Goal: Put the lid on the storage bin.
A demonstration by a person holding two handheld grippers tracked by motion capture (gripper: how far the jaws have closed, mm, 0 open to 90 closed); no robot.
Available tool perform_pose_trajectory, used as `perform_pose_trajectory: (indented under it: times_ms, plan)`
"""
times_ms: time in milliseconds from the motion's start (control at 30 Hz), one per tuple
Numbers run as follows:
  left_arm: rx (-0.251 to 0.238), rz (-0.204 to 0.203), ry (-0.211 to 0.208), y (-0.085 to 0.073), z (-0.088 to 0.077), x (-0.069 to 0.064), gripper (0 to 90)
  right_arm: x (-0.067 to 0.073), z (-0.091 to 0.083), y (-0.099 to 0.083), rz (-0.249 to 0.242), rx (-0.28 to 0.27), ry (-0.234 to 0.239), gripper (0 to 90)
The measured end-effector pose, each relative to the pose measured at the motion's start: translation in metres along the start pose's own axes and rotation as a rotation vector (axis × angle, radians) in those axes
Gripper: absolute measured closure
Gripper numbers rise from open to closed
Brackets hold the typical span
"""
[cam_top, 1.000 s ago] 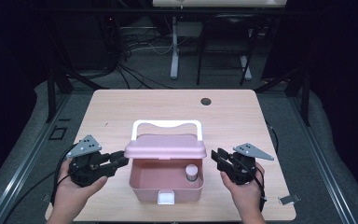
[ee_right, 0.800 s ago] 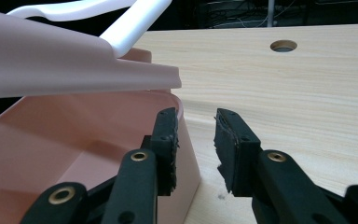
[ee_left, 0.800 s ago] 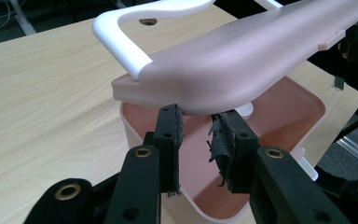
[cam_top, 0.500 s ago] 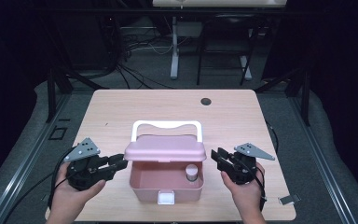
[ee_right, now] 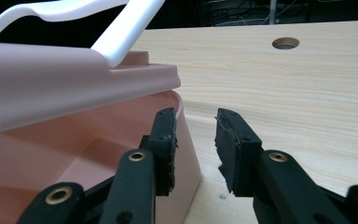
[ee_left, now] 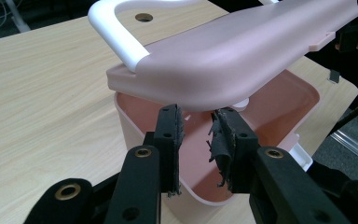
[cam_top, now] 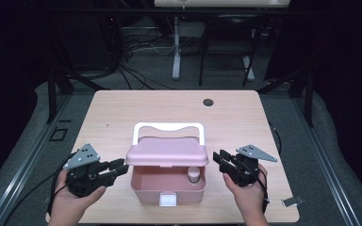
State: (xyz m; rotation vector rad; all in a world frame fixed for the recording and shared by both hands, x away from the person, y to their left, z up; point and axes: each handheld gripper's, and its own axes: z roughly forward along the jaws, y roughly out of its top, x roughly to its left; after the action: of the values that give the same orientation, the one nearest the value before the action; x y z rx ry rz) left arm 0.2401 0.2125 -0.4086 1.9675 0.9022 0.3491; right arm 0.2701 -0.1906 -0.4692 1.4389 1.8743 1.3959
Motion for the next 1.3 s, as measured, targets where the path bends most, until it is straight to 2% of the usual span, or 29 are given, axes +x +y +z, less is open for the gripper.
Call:
perform_pose_trajectory:
  times_ms: [333,600,833,1067,1300]
  plan:
    - [0.003,0.006,0.001,-0.005,0.000,-0.002,71.5,-0.001,-0.001,0.000,-0.005,0.002,-0.005,68.1]
    - [0.002,-0.007,0.001,-0.010,0.001,-0.003,71.6,-0.001,-0.001,-0.001,-0.005,-0.003,-0.007,68.2]
    - [0.008,0.000,0.000,-0.012,0.002,-0.003,71.6,0.001,0.001,-0.002,-0.022,-0.003,-0.016,68.0]
    - [0.012,-0.008,0.001,-0.017,0.003,-0.005,71.7,0.003,0.004,-0.004,-0.033,0.021,-0.010,67.7]
    - [0.015,-0.012,0.002,-0.022,0.004,-0.006,71.9,0.001,0.005,-0.005,-0.026,0.016,-0.010,67.5]
